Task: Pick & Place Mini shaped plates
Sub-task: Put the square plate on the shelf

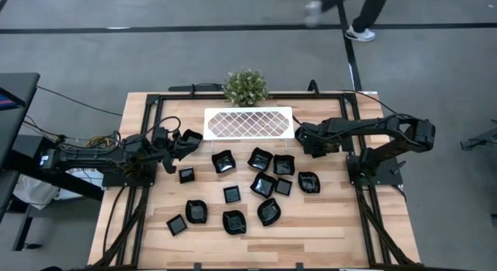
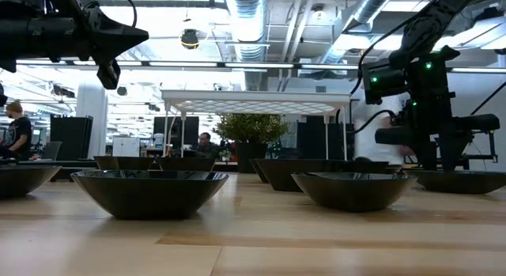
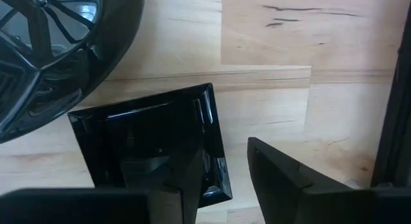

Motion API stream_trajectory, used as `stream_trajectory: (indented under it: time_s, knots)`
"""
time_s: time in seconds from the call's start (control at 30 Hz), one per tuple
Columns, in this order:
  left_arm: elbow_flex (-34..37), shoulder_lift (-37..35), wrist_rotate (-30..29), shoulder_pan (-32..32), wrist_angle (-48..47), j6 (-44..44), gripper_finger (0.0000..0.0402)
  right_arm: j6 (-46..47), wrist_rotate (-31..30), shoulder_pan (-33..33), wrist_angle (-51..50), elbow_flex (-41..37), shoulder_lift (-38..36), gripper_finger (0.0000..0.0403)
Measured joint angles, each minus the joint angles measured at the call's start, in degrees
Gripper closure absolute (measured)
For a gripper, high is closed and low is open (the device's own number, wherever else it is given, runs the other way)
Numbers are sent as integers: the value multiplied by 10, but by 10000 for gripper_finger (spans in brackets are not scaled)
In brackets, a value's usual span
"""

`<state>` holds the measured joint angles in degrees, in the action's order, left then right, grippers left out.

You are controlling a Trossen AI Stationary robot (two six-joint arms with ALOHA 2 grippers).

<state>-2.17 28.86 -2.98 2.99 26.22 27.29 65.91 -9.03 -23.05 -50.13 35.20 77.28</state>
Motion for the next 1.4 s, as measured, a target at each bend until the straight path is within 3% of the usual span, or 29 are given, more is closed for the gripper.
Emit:
stream_trajectory:
  time_s: [0.83, 1.4]
  knots:
    - [0, 0, 0, 0, 4, 0, 389, 6, 2, 2, -3, 1, 0, 379]
    - [0, 0, 0, 0, 8, 0, 389, 1, 1, 2, -41, 20, -1, 394]
